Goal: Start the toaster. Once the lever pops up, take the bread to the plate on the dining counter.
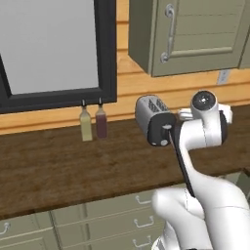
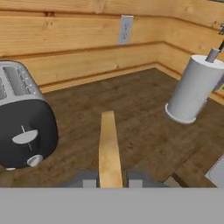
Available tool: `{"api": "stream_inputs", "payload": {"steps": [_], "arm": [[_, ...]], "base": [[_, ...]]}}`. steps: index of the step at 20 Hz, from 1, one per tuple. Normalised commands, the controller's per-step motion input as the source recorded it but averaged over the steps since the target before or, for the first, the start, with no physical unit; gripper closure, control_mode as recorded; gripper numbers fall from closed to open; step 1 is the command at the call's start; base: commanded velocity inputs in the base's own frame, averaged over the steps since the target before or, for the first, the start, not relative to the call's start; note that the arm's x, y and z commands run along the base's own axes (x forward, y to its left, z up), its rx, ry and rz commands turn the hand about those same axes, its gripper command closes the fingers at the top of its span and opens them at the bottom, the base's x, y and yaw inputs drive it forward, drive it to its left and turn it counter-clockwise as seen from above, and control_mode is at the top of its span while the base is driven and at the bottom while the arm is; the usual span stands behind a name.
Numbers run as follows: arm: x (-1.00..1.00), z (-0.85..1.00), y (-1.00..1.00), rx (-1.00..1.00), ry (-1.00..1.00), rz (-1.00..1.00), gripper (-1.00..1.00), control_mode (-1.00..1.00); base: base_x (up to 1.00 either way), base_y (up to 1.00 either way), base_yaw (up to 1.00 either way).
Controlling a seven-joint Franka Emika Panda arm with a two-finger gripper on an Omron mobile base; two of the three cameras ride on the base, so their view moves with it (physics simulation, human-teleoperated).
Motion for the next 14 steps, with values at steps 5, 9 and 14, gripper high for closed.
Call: {"api": "stream_inputs", "payload": {"steps": [5, 9, 14], "arm": [[0.0, 0.0, 0.0, 0.0, 0.0, 0.0, 1.0, 1.0], [0.0, 0.0, 0.0, 0.0, 0.0, 0.0, 1.0, 1.0], [0.0, 0.0, 0.0, 0.0, 0.0, 0.0, 1.0, 1.0]], "base": [[-0.62, 0.45, -0.44], [-0.69, 0.17, -0.69], [-0.48, 0.06, -0.87]]}}
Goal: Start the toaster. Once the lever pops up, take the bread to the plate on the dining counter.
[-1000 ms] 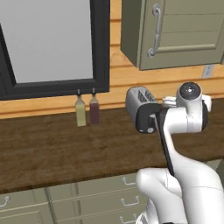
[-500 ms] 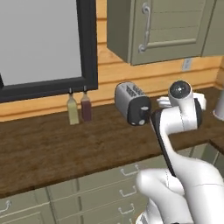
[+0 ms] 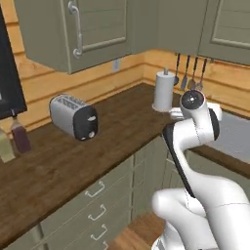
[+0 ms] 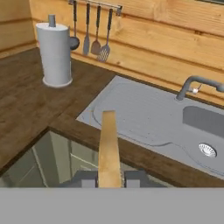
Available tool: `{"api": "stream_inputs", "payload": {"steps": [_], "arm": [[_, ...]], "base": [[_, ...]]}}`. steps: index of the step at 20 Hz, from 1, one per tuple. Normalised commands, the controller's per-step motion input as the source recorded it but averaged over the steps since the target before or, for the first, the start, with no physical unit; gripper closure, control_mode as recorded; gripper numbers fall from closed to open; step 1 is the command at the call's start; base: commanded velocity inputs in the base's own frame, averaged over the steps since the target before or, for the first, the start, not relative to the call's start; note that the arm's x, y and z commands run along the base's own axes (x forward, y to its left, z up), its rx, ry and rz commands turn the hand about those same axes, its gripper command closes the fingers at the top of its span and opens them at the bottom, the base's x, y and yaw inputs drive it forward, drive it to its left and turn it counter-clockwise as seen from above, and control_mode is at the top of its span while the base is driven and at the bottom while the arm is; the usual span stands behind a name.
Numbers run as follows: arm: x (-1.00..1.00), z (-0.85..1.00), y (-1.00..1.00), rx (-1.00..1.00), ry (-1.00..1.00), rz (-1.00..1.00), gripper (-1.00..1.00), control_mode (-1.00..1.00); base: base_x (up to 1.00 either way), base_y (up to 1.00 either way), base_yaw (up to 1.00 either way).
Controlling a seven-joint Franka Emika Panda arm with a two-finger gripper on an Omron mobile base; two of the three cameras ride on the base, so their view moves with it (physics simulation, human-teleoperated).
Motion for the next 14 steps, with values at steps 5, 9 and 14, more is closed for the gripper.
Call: {"api": "stream_inputs", "payload": {"steps": [5, 9, 14], "arm": [[0.0, 0.0, 0.0, 0.0, 0.0, 0.0, 1.0, 1.0], [0.0, 0.0, 0.0, 0.0, 0.0, 0.0, 1.0, 1.0], [0.0, 0.0, 0.0, 0.0, 0.0, 0.0, 1.0, 1.0]], "base": [[-0.3, 0.02, -0.92], [-0.22, 0.01, -0.95], [-0.12, 0.0, -0.96]]}}
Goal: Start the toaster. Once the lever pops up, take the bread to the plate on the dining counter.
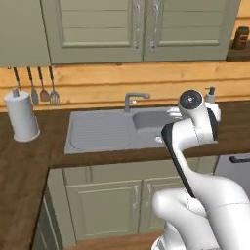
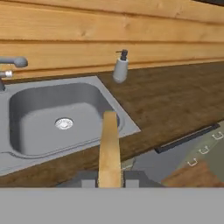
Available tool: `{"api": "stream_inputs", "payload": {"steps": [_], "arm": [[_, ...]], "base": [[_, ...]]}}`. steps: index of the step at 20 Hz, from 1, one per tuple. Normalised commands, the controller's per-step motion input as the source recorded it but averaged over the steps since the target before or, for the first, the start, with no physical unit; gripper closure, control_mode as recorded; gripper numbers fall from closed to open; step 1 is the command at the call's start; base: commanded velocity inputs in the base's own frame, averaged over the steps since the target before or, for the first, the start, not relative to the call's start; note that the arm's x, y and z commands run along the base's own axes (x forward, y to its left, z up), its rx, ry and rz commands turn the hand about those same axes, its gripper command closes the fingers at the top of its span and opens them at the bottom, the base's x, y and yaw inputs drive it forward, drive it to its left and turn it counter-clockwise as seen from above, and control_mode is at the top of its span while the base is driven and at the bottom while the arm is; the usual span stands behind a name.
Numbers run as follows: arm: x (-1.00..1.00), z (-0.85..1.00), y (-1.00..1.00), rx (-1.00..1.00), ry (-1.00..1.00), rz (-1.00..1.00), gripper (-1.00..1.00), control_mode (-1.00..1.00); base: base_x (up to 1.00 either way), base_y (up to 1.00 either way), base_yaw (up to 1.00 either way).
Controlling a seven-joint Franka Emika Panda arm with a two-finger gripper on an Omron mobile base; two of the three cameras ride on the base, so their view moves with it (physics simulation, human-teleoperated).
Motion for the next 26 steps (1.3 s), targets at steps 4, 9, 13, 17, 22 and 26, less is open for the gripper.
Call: {"api": "stream_inputs", "payload": {"steps": [4, 9, 13, 17, 22, 26], "arm": [[0.0, 0.0, 0.0, 0.0, 0.0, 0.0, 1.0, 1.0], [0.0, 0.0, 0.0, 0.0, 0.0, 0.0, 1.0, 1.0], [0.0, 0.0, 0.0, 0.0, 0.0, 0.0, 1.0, 1.0], [0.0, 0.0, 0.0, 0.0, 0.0, 0.0, 1.0, 1.0], [0.0, 0.0, 0.0, 0.0, 0.0, 0.0, 1.0, 1.0], [0.0, 0.0, 0.0, 0.0, 0.0, 0.0, 1.0, 1.0]], "base": [[-0.01, 0.0, -0.97], [0.0, 0.0, -0.94], [0.01, -0.01, -0.87], [0.31, -0.17, -0.78], [0.64, -0.16, -0.65], [0.81, -0.02, -0.54]]}}
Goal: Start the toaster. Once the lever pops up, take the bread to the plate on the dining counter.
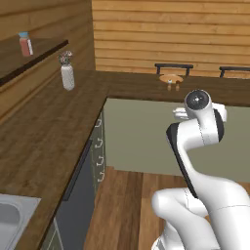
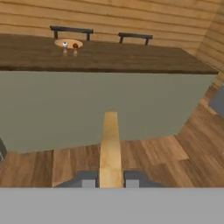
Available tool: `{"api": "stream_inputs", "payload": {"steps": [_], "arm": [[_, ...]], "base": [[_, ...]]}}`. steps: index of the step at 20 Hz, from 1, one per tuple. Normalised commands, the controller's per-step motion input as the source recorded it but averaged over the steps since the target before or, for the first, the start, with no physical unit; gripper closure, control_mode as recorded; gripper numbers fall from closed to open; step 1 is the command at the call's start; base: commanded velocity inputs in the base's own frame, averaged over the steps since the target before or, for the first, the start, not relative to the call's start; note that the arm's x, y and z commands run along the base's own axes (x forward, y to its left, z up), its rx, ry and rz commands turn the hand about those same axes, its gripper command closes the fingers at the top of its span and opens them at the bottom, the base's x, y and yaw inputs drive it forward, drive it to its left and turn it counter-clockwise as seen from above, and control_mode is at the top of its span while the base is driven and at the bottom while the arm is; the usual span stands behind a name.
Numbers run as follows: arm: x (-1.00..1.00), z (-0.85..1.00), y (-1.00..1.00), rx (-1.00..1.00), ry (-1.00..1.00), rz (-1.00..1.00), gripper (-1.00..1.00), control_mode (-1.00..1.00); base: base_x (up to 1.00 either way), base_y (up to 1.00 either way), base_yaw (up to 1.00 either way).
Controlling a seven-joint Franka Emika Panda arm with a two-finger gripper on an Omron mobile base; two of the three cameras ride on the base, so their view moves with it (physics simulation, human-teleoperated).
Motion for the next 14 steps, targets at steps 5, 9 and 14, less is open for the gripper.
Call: {"api": "stream_inputs", "payload": {"steps": [5, 9, 14], "arm": [[0.0, 0.0, 0.0, 0.0, 0.0, 0.0, 1.0, 1.0], [0.0, 0.0, 0.0, 0.0, 0.0, 0.0, 1.0, 1.0], [0.0, 0.0, 0.0, 0.0, 0.0, 0.0, 1.0, 1.0]], "base": [[0.9, 0.0, -0.47], [0.91, 0.0, -0.37], [0.85, 0.0, -0.24]]}}
